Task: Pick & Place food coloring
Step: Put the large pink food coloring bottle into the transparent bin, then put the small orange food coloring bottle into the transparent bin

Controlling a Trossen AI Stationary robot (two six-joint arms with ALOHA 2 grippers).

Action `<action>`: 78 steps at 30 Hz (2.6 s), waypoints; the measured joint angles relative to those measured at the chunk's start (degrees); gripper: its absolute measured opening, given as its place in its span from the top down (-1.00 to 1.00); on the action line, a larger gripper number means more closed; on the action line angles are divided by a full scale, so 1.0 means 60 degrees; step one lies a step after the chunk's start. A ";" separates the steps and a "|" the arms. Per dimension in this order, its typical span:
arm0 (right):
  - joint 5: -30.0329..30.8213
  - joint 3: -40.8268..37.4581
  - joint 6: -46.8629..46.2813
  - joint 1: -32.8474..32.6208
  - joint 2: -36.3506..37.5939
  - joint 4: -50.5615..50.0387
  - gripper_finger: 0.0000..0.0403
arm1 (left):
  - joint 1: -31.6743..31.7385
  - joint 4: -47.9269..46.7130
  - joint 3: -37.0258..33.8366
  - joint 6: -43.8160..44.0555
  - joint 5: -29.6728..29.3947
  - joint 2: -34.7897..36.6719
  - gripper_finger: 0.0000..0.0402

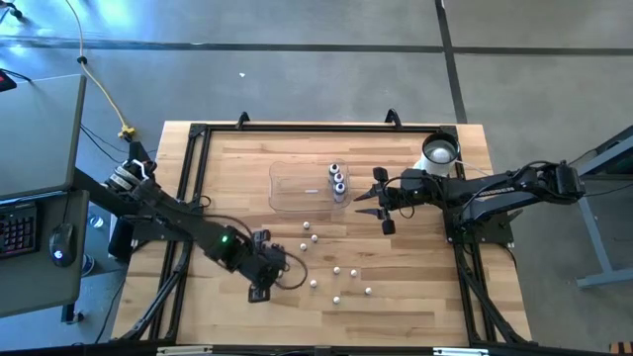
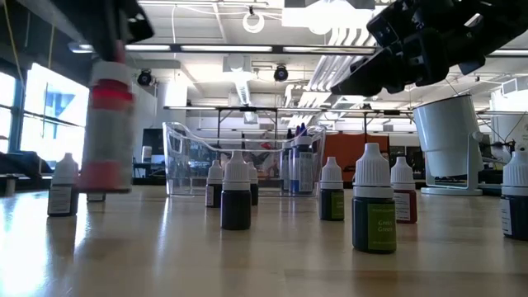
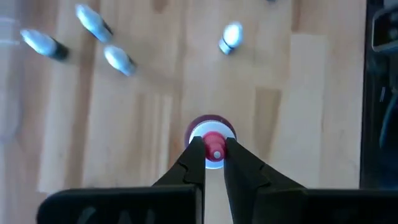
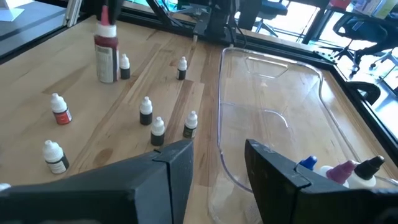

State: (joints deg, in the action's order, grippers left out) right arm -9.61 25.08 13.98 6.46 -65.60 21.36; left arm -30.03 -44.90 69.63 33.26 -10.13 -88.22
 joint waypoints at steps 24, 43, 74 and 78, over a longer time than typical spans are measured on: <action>0.0464 0.0007 0.0255 -0.0004 0.0761 -0.0376 0.32 | 0.7722 -0.1159 0.3357 -0.7012 0.2560 -0.1478 0.88; 0.0464 0.0004 0.0149 -0.0004 0.0750 -0.0812 0.32 | 0.8817 0.0407 0.3372 -0.8732 0.2849 -0.3374 0.87; 0.0435 0.0004 -0.0263 -0.0004 0.0750 -0.1027 0.32 | 0.8514 -0.3736 0.7092 -0.9206 0.2211 -0.3396 0.51; 0.0049 0.0004 -0.0236 -0.0203 0.0750 -0.1023 0.32 | 0.8474 -0.6327 0.8989 -0.8133 0.2018 -0.3396 0.51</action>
State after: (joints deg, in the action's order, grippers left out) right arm -9.32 25.10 12.56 5.24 -61.10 15.22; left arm 20.82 -82.86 123.57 -15.54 1.98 -108.60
